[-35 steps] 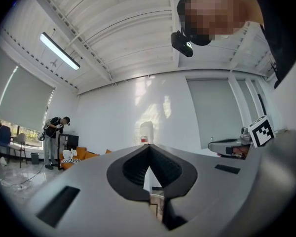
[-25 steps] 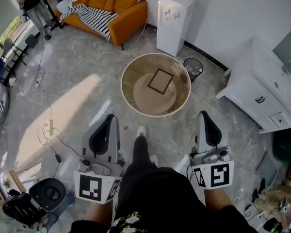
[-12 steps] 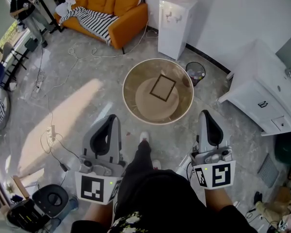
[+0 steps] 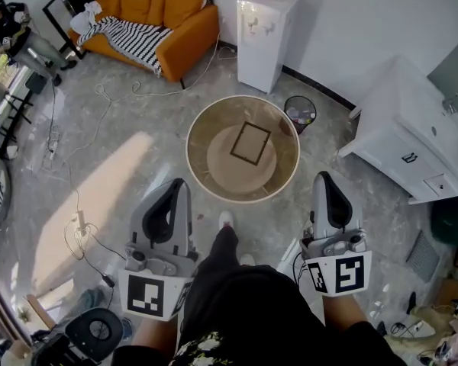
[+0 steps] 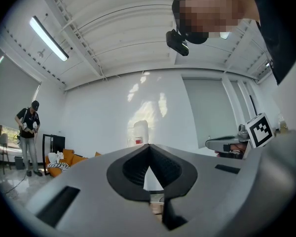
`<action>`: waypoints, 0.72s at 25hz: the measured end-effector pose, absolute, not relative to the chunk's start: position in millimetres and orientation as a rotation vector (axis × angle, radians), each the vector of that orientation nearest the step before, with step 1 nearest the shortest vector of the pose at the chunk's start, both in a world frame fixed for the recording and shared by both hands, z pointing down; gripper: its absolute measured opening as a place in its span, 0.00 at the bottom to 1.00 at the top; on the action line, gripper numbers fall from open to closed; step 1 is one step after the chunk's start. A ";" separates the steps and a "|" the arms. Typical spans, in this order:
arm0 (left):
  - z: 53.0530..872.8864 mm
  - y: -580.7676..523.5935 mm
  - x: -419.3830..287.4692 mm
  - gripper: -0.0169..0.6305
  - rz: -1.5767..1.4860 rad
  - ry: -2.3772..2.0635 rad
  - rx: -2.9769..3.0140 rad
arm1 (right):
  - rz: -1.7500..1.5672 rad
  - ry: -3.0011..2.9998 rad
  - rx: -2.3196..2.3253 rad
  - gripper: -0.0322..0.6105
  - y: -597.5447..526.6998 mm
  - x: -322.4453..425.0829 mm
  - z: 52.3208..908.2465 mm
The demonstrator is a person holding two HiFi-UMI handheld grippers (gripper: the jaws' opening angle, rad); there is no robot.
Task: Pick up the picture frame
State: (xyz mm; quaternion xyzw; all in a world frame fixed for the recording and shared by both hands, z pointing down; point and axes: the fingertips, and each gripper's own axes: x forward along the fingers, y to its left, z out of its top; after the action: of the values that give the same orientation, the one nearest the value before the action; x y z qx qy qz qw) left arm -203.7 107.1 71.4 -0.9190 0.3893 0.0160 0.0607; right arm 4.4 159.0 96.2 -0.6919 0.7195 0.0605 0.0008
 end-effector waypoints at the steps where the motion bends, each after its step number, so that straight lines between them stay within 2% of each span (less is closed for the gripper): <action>1: 70.7 101.4 -203.7 0.04 0.053 1.170 -2.785 | 0.193 2.254 -2.178 0.04 154.5 4.0 95.3; 18: 54.9 -10.1 -202.2 0.04 0.126 0.989 -2.849 | 0.247 2.150 -2.304 0.04 66.9 -9.8 74.8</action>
State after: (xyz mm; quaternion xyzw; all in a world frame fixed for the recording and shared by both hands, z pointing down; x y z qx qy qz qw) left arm -202.2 -10.1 54.9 -0.9421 0.3270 0.0415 0.0614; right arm -9.8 66.9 74.8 -0.7288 0.6802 0.0782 -0.0095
